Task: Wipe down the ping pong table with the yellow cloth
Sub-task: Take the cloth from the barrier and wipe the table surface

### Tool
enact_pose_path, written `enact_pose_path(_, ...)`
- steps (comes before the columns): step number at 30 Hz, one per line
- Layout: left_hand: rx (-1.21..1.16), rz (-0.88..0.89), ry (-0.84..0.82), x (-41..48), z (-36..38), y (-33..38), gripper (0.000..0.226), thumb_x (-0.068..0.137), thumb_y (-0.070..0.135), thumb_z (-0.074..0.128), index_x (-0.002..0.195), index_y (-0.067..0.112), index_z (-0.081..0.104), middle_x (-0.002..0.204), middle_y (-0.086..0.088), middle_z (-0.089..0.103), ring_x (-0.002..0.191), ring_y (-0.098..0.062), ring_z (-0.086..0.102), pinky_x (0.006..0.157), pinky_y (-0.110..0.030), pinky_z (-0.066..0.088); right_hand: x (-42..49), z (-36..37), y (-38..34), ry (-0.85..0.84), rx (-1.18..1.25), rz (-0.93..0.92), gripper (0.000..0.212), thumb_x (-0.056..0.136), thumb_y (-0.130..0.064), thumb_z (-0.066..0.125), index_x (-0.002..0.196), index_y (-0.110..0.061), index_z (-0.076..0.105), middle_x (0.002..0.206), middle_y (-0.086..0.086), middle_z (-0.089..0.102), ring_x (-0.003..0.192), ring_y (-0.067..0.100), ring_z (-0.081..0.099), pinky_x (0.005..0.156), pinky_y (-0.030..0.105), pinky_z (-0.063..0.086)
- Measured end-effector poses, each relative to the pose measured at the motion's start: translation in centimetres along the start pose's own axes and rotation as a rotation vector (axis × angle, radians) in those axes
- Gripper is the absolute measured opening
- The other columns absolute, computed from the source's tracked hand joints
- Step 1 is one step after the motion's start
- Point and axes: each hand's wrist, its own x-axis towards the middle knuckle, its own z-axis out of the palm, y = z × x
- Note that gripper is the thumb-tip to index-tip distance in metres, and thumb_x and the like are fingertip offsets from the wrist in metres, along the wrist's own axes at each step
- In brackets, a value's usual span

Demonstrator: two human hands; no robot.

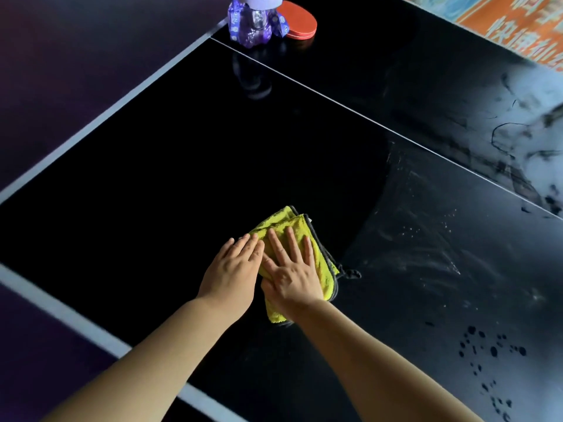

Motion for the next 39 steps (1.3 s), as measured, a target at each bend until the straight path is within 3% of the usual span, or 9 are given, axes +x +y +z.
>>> enact_pose_path(7,-0.098,-0.036,-0.053,-9.3,1.2,-4.6,0.054,0.099,0.007,0.024,0.15,0.012,0.011,0.158,-0.003,0.008,0.145,-0.014,0.003,0.115,-0.026,-0.005,-4.4,1.6,-9.1,-0.027,-0.013,-0.1,0.065,0.091,-0.043,0.025,0.15,-0.039,0.0,0.162,-0.002,-0.007,0.146,0.032,-0.021,0.116,0.055,-0.013)
enact_pose_path(12,-0.231,-0.076,-0.017,-14.7,2.4,-5.6,0.058,0.096,-0.001,0.029,0.15,0.012,0.013,0.156,-0.005,0.02,0.144,-0.015,0.012,0.112,-0.02,-0.005,-7.1,3.1,-12.7,-0.065,-0.044,-0.144,0.068,0.089,-0.044,0.027,0.154,-0.041,0.007,0.163,-0.001,-0.004,0.147,0.031,-0.019,0.116,0.056,-0.009)
enact_pose_path(18,-0.292,-0.155,-0.001,-18.7,3.0,-5.0,0.068,0.095,0.0,0.034,0.151,0.02,0.001,0.149,-0.008,0.036,0.134,-0.02,0.036,0.104,-0.025,0.036,-10.4,3.8,-13.6,-0.053,-0.041,-0.25,0.058,0.096,-0.046,0.029,0.153,-0.041,0.02,0.163,0.0,0.01,0.149,0.035,-0.007,0.116,0.059,-0.003)
enact_pose_path(25,-0.269,-0.084,-0.099,-19.7,2.8,-0.7,0.074,0.095,0.002,0.036,0.147,0.022,-0.013,0.14,-0.007,0.047,0.12,-0.019,0.05,0.094,-0.023,0.044,-14.2,3.9,-9.7,-0.097,-0.058,-0.34,0.063,0.095,-0.045,0.034,0.152,-0.041,0.007,0.162,-0.006,0.002,0.15,0.029,-0.01,0.117,0.054,0.001)
enact_pose_path(27,-0.237,-0.063,-0.102,-18.6,3.0,1.2,0.08,0.09,0.001,0.048,0.149,0.016,-0.003,0.13,-0.011,0.056,0.113,-0.021,0.057,0.088,-0.025,0.048,-14.8,3.5,-7.3,-0.1,-0.065,-0.348,0.066,0.093,-0.045,0.035,0.152,-0.041,0.006,0.162,-0.006,0.006,0.15,0.03,-0.005,0.117,0.053,0.002)
enact_pose_path(29,-0.221,-0.019,-0.087,-16.8,3.0,3.0,0.093,0.066,-0.002,0.075,0.145,0.006,0.027,0.098,-0.014,0.071,0.084,-0.022,0.069,0.066,-0.024,0.054,-14.9,2.9,-4.2,-0.097,-0.082,-0.354,0.073,0.089,-0.045,0.037,0.153,-0.04,0.003,0.162,-0.004,0.009,0.15,0.031,0.0,0.117,0.053,0.004)
enact_pose_path(31,-0.177,0.004,-0.042,-14.3,3.4,4.9,0.093,0.044,-0.004,0.084,0.131,0.0,0.05,0.077,-0.012,0.072,0.065,-0.021,0.069,0.051,-0.024,0.053,-14.6,2.3,-0.9,-0.096,-0.099,-0.347,0.076,0.088,-0.046,0.038,0.153,-0.04,0.0,0.162,-0.004,0.01,0.15,0.03,0.001,0.117,0.053,0.004)
enact_pose_path(35,-0.149,0.029,-0.023,-8.2,3.1,9.1,0.087,0.048,-0.005,0.081,0.13,-0.004,0.052,0.088,-0.017,0.072,0.076,-0.025,0.07,0.059,-0.027,0.057,-12.8,1.0,5.8,-0.088,-0.094,-0.299,0.073,0.087,-0.047,0.038,0.153,-0.039,0.009,0.162,-0.003,0.014,0.15,0.029,0.003,0.118,0.053,0.005)
enact_pose_path(39,-0.109,0.023,0.048,-1.3,2.9,12.4,0.084,0.05,-0.005,0.08,0.129,-0.005,0.05,0.1,-0.02,0.07,0.094,-0.029,0.068,0.085,-0.033,0.052,-9.9,-0.2,11.3,-0.051,-0.059,-0.231,0.072,0.085,-0.048,0.039,0.151,-0.037,0.014,0.161,-0.003,0.016,0.151,0.029,0.002,0.119,0.054,0.007)
